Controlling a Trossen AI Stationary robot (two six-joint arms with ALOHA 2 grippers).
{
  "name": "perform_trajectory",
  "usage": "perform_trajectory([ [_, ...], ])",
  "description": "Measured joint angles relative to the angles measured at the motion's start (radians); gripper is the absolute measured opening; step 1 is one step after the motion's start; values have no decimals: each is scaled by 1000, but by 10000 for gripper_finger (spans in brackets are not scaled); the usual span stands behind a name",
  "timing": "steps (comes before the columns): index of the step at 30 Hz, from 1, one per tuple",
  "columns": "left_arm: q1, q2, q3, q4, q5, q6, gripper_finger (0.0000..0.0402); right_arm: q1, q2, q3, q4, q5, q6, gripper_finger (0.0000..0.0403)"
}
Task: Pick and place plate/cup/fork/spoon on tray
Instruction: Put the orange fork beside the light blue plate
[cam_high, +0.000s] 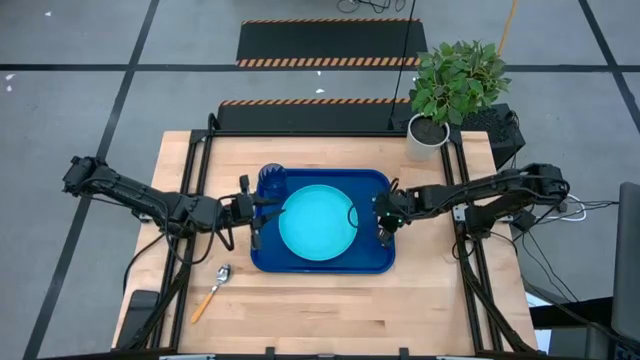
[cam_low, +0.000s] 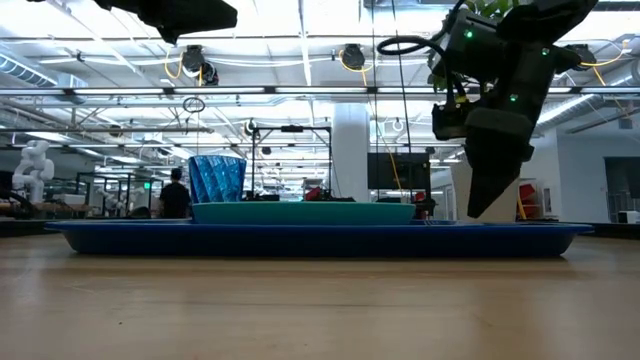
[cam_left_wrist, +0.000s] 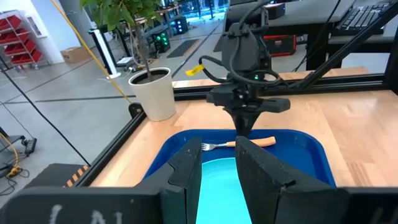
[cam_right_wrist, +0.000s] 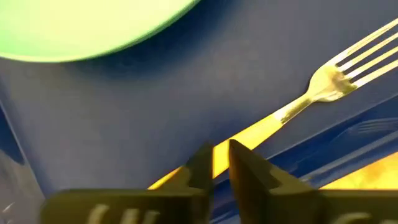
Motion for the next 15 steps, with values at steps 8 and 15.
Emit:
perform_trajectory([
  [8, 0, 0, 0, 0, 0, 0, 102, 50, 57, 0, 16, -21, 19, 1],
  [15, 0, 0, 0, 0, 0, -1, 102, 89, 73, 2, 63, -52, 76, 0],
])
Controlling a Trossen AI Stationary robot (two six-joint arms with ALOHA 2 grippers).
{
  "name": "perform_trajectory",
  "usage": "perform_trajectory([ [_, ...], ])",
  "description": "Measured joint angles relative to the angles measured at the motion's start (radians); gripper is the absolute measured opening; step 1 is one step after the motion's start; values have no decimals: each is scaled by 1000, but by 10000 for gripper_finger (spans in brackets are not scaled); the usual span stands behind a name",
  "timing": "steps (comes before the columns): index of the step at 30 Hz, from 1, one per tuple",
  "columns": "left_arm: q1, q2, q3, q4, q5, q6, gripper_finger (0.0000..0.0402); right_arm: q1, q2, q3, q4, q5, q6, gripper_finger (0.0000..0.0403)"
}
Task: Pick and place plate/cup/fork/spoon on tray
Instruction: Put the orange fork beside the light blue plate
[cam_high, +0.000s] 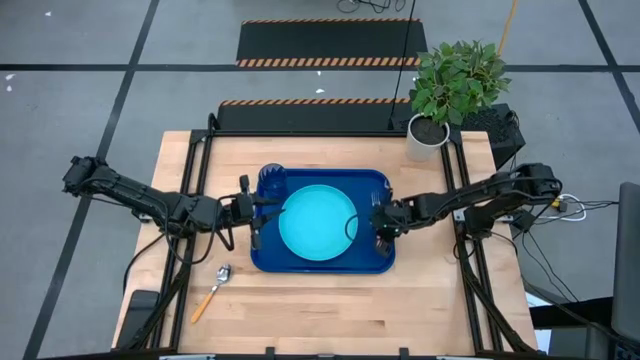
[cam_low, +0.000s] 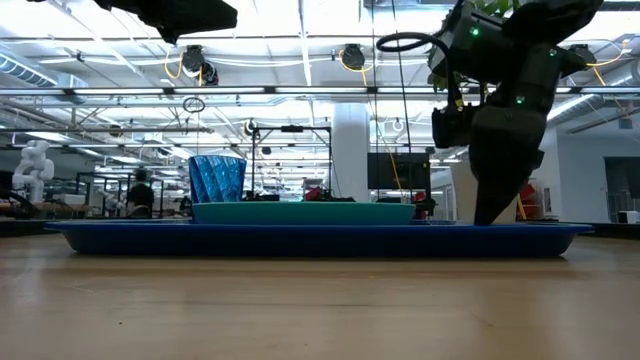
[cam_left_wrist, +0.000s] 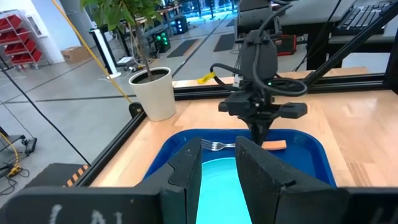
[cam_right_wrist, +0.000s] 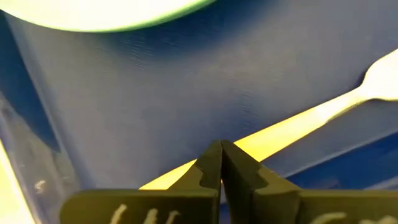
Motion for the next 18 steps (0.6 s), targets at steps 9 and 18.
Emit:
perform_trajectory([
  [9, 0, 0, 0, 0, 0, -7, 102, 49, 0, -1, 22, -2, 67, 0],
  [18, 0, 0, 0, 1, 0, -11, 102, 47, 0, -1, 20, 29, 42, 0],
])
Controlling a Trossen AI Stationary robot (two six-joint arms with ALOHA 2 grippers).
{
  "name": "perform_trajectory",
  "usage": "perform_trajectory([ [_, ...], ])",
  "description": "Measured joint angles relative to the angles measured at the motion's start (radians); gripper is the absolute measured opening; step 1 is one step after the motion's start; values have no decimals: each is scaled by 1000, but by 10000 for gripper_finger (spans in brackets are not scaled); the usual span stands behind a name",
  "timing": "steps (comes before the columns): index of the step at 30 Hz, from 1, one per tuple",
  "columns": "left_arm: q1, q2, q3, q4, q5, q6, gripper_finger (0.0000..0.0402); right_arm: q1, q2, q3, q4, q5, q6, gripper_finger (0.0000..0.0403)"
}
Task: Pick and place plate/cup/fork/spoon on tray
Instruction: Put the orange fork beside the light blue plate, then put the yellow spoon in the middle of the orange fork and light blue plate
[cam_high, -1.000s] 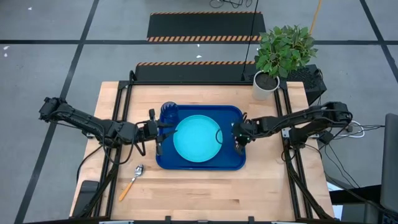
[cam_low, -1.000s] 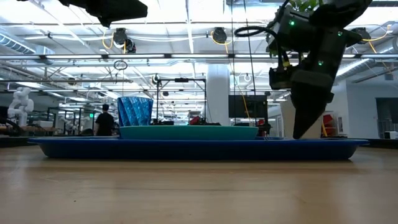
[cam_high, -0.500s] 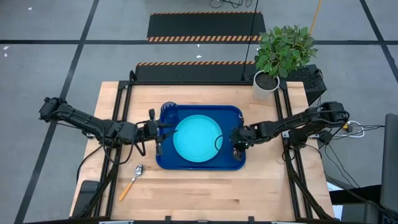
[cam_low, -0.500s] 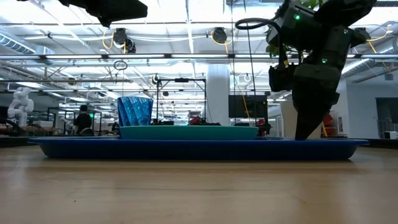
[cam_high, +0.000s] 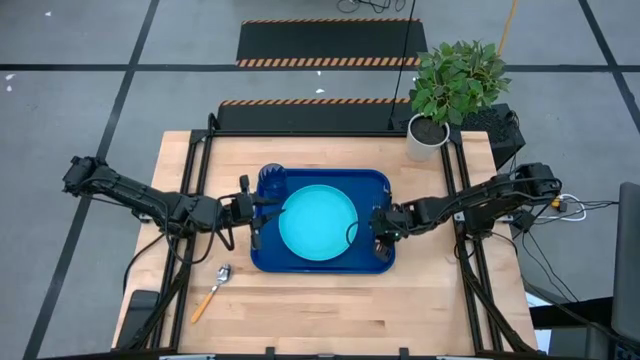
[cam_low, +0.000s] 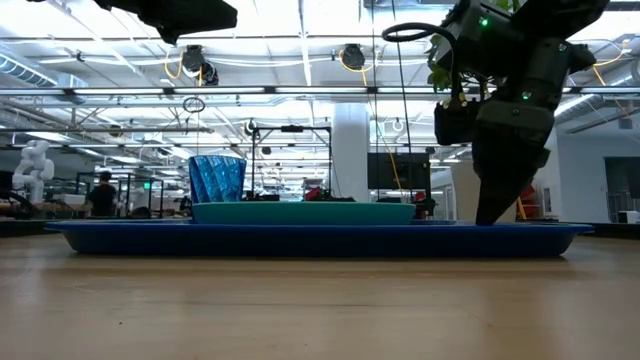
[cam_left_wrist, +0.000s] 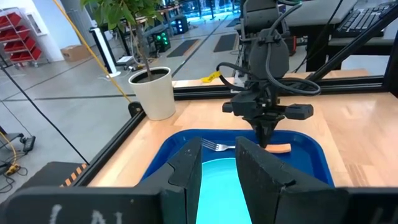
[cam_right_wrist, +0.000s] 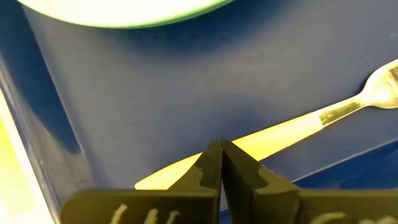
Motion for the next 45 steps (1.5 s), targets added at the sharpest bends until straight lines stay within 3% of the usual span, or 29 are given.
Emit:
perform_trajectory([
  [15, 0, 0, 0, 0, 0, -2, 102, 0, -14, -1, -4, 1, 13, 0],
  [23, -2, 0, 0, 0, 0, -3, 102, 15, -122, -1, 0, 57, 2, 19],
  [28, -2, 0, 0, -4, 0, -15, 102, 29, -196, -1, 140, 50, -53, 47],
  [32, 3, 0, 0, -43, -9, -133, 102, 37, -233, -1, 289, 52, -194, 61],
  [36, 13, 8, 51, -265, -62, -346, 102, 28, -262, -1, 337, 148, -353, 64],
  [40, 13, 74, 208, -752, -66, -641, 102, 25, -280, -1, 332, 339, -498, 64],
  [43, 12, 161, 359, -1091, 21, -874, 102, 21, -285, -1, 331, 489, -580, 64],
  [45, 7, 227, 424, -1273, 136, -1004, 102, 13, -286, -1, 331, 576, -613, 64],
])
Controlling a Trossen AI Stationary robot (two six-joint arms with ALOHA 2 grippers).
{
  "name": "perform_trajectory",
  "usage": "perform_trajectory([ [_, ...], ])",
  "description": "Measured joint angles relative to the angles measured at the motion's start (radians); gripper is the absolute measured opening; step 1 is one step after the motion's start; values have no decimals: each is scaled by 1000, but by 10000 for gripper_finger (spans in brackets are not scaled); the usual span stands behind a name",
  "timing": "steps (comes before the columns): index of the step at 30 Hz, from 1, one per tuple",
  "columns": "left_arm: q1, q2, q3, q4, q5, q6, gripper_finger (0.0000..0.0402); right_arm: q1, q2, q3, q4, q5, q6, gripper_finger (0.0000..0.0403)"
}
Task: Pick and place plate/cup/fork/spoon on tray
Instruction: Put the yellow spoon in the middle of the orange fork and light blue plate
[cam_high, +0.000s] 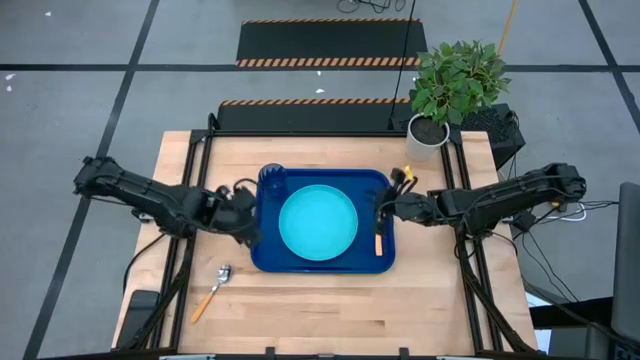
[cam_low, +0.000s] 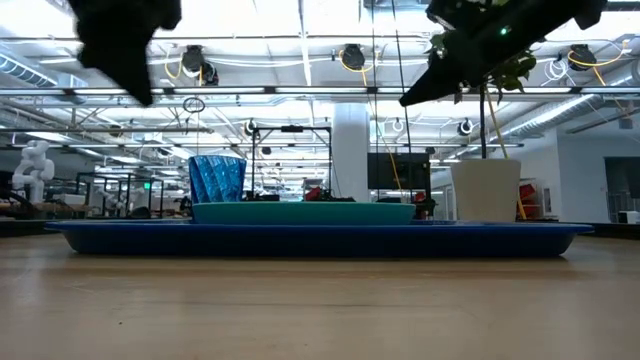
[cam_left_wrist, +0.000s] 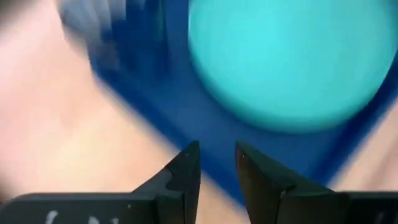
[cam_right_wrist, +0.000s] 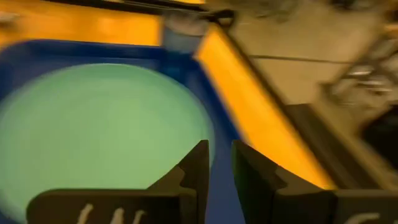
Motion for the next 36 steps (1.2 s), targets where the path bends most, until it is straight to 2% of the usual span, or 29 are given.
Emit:
perform_trajectory([
  [3, -14, 86, 57, -140, 234, -152, 102, -21, 1, 0, -12, 79, -14, 64],
  [6, -62, 160, 67, -189, 449, -276, 102, -42, 1, 0, -17, 80, -14, 64],
  [9, -134, 213, 68, -192, 583, -374, 102, -54, -1, -21, -6, 79, -20, 64],
  [13, -237, 265, 68, -174, 712, -528, 102, -81, -16, -76, -5, 80, -37, 64],
  [19, -364, 302, 68, -102, 720, -696, 102, -132, -94, -139, 65, 72, -64, 64],
  [24, -431, 370, 68, -100, 713, -754, 102, -132, -173, -174, 157, -8, -97, 64],
  [32, -457, 506, 65, -85, 708, -671, 102, -116, -256, -186, 170, -109, -55, 64],
  [36, -456, 525, 7, -3, 709, -631, 102, -78, -259, -186, 160, -139, -29, 64],
])
